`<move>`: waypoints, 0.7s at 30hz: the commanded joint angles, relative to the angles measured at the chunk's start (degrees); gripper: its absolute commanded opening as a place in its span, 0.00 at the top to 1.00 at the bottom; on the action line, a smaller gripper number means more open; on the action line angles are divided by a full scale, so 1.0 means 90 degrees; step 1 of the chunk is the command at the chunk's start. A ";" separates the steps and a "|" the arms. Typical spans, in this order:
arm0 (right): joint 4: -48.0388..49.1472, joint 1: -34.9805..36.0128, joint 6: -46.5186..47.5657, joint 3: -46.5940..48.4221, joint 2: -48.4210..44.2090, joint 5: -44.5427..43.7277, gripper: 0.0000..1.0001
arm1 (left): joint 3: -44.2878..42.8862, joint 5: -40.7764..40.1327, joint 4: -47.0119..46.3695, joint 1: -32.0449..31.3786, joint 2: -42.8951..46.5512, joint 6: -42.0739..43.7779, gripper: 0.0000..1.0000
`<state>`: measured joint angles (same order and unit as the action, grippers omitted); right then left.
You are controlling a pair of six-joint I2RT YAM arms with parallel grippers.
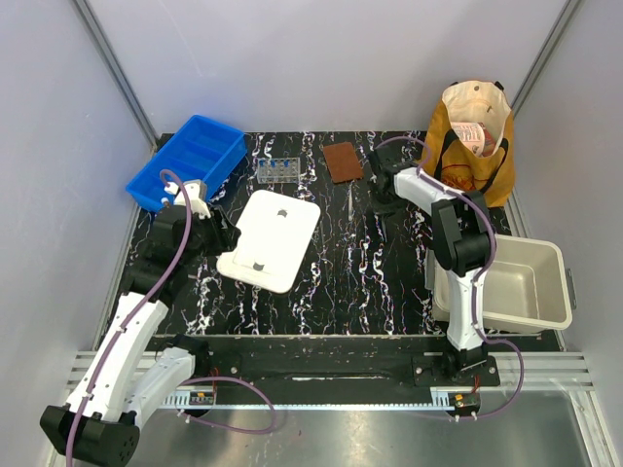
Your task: Organize the chemistry lab equipment
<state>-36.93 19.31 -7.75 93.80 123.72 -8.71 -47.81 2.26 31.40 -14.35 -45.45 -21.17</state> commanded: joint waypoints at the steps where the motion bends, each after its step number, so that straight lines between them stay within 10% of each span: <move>1: 0.0001 -0.0036 -0.0018 -0.0158 -0.0728 0.0313 0.88 | -0.0029 -0.0095 -0.0276 -0.0036 0.0060 -0.0011 0.48; 21: 0.3935 0.0900 -0.2273 -0.3243 -0.4322 0.3741 0.88 | -0.1064 0.2803 -0.1826 -0.0046 -0.1540 -0.1533 0.44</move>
<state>-13.37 22.96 -21.93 67.77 89.27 18.26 -53.87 17.34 25.58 -14.52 -56.10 -29.28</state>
